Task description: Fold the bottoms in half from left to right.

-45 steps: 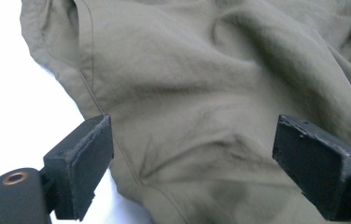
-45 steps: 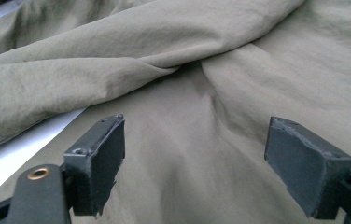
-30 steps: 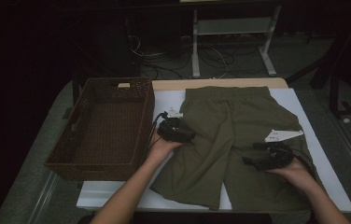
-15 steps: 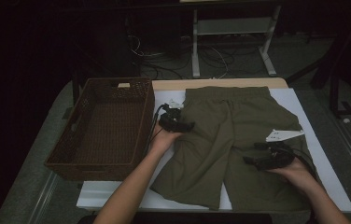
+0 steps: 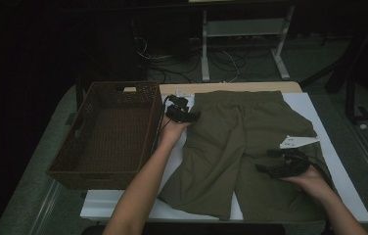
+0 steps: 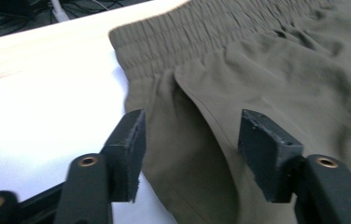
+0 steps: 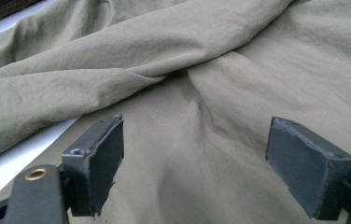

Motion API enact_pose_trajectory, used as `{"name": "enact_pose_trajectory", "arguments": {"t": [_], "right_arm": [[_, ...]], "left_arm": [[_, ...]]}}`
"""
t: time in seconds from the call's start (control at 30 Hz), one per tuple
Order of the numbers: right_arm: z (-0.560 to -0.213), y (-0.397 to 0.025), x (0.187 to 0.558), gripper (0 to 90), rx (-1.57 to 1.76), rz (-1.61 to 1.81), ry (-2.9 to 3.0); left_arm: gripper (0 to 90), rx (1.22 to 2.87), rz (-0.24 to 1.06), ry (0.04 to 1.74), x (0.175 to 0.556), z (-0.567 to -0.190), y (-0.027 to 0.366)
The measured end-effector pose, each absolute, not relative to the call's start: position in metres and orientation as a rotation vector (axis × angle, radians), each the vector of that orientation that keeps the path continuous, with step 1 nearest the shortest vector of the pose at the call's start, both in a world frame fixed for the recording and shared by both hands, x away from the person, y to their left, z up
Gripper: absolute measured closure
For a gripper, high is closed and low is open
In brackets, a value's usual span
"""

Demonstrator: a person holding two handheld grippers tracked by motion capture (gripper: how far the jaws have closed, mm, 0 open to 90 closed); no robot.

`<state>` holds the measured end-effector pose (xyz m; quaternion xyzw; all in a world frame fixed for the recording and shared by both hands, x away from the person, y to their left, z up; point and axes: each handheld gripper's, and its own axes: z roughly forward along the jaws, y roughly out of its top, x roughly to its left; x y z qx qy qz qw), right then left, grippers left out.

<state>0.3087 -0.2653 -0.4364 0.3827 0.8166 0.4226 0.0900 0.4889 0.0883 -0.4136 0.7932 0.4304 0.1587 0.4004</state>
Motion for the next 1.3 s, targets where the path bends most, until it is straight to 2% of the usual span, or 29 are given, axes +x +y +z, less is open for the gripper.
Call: {"name": "enact_pose_trajectory", "arguments": {"t": [0.37, 0.77, 0.9, 0.93, 1.1, 1.3], "right_arm": [[-0.436, -0.266, 0.308, 19.2, 1.138, 1.262, 2.43], [-0.436, -0.268, 0.308, 19.2, 1.143, 1.268, 2.423], [-0.436, -0.267, 0.308, 19.2, 1.143, 1.268, 2.425], [-0.436, -0.267, 0.308, 19.2, 1.145, 1.267, 2.422], [-0.436, -0.268, 0.307, 19.2, 1.148, 1.267, 2.42], [-0.435, -0.269, 0.308, 19.2, 1.147, 1.269, 2.418]], "left_arm": [[58.9, 2.061, 0.423, 1.132, 0.519, -0.429, 0.084], [60.4, 2.099, 0.422, 1.174, 0.527, -0.45, 0.082], [66.4, 2.106, 0.438, 1.163, 0.526, -0.451, 0.08], [73.6, 2.103, 0.434, 1.157, 0.525, -0.451, 0.08], [86.4, 2.11, 0.425, 1.13, 0.524, -0.452, 0.077], [88.8, 2.109, 0.421, 1.119, 0.524, -0.452, 0.078]]}}
